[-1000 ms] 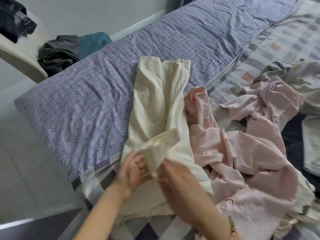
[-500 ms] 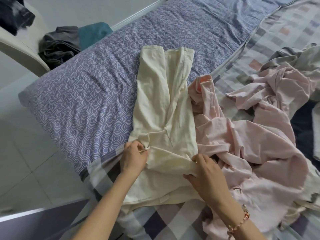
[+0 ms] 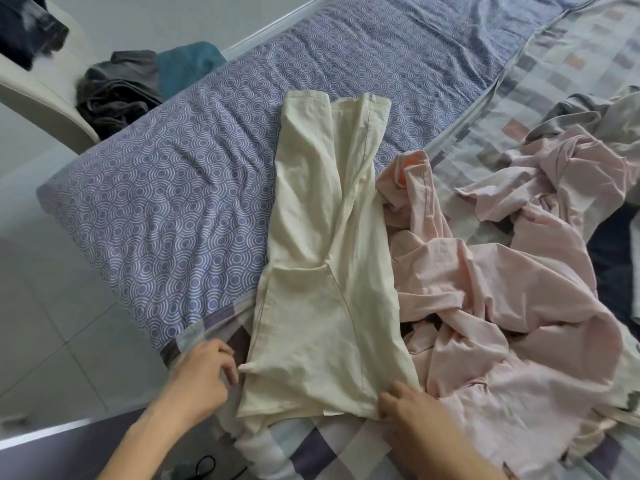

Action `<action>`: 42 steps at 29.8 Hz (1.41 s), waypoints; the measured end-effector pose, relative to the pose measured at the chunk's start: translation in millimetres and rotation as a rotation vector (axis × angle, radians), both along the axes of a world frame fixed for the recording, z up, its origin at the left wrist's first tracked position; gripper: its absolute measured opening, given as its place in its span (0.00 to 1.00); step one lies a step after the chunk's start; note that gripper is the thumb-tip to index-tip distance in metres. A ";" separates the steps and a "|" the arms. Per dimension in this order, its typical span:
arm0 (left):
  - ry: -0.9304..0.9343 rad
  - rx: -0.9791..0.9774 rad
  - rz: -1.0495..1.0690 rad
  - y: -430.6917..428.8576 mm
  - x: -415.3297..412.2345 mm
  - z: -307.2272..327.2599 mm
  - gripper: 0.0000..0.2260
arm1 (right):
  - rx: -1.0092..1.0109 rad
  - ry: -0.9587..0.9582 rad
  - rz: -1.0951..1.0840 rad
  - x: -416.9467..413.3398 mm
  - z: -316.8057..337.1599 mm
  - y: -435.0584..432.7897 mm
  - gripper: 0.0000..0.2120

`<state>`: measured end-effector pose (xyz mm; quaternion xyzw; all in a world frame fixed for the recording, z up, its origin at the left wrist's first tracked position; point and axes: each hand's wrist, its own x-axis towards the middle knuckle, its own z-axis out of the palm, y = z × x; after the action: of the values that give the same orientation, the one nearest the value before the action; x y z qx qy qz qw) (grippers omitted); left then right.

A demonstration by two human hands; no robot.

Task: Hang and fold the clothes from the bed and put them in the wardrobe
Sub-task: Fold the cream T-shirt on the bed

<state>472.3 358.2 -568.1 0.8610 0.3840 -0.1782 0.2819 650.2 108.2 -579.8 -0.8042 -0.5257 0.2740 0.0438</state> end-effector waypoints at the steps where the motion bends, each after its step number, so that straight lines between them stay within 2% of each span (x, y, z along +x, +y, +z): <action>1: -0.036 0.023 0.053 2.3 13.0 6.9 0.20 | -0.031 0.072 -0.062 9.8 10.4 8.0 0.13; 2: -0.103 0.049 0.101 3.8 28.3 14.0 0.18 | 0.008 0.150 -0.142 20.4 17.4 14.4 0.04; 3: -0.183 0.086 0.151 8.7 46.5 18.0 0.15 | 0.076 0.218 -0.218 32.6 22.5 25.1 0.02; 6: -0.314 0.095 0.233 19.4 111.7 25.2 0.09 | 0.247 0.231 -0.415 71.8 34.4 60.6 0.09; 11: -0.357 0.006 0.211 47.1 228.2 21.7 0.11 | 0.335 0.514 -0.697 134.1 47.2 131.1 0.04; 15: -0.394 -0.025 0.171 84.3 299.0 17.6 0.13 | 0.463 0.649 -0.914 189.1 44.6 192.9 0.04; 17: -0.403 -0.005 0.151 110.2 327.3 10.8 0.13 | 0.535 0.640 -0.998 223.5 39.0 229.2 0.09; 21: -0.396 0.121 0.186 172.9 372.6 -2.2 0.14 | 0.448 0.417 -1.121 296.9 13.8 297.1 0.19; 23: -0.399 0.230 0.253 200.7 383.3 -2.6 0.17 | 0.410 0.452 -1.220 321.7 2.8 318.5 0.27; 24: -0.394 0.263 0.299 215.4 388.5 -4.0 0.19 | 0.408 0.537 -1.269 333.1 -3.1 326.8 0.26; 25: -0.385 0.277 0.345 223.2 387.2 -1.0 0.21 | 0.435 0.615 -1.308 334.6 -1.7 327.3 0.20; 26: -0.362 0.243 0.396 238.2 393.0 -5.6 0.23 | 0.436 0.660 -1.339 341.3 -3.5 334.1 0.13; 27: -0.356 0.149 0.462 251.4 398.2 -9.2 0.24 | 0.454 0.617 -1.375 347.3 -4.1 340.1 0.09; 28: -0.383 -0.005 0.545 261.6 402.0 -12.7 0.23 | 0.488 0.493 -1.374 351.0 -0.7 344.2 0.10; 30: -0.491 -0.394 0.739 277.6 410.0 -20.0 0.11 | 0.641 0.172 -1.305 354.7 8.3 357.3 0.10; 31: -0.515 -0.482 0.768 282.2 411.5 -24.0 0.09 | 0.712 0.068 -1.245 349.7 15.5 367.1 0.08; 32: -0.521 -0.486 0.743 287.1 413.9 -26.9 0.09 | 0.755 0.033 -1.154 342.7 22.2 377.5 0.06; 33: -0.514 -0.441 0.681 294.2 417.2 -32.3 0.13 | 0.761 0.115 -1.051 335.6 22.8 392.0 0.05; 35: -0.457 -0.227 0.463 304.6 421.0 -39.0 0.29 | 0.621 0.430 -0.855 322.3 17.2 415.8 0.09; 36: -0.426 -0.176 0.382 306.2 422.2 -38.9 0.31 | 0.513 0.526 -0.792 322.5 9.9 420.8 0.13; 38: -0.407 -0.188 0.269 310.9 422.6 -33.7 0.26 | 0.423 0.384 -0.765 340.0 -1.1 419.3 0.14; 40: -0.369 -0.228 0.166 320.3 422.0 -26.9 0.14 | 0.389 0.154 -0.763 364.9 -4.1 406.1 0.15; 42: -0.295 -0.274 0.053 331.4 424.2 -21.5 0.07 | 0.297 0.157 -0.660 386.6 -7.4 398.7 0.20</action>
<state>896.4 689.6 -589.7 0.8209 0.3334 -0.0932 0.4543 1036.8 506.8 -587.2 -0.8919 -0.2670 0.2265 0.2861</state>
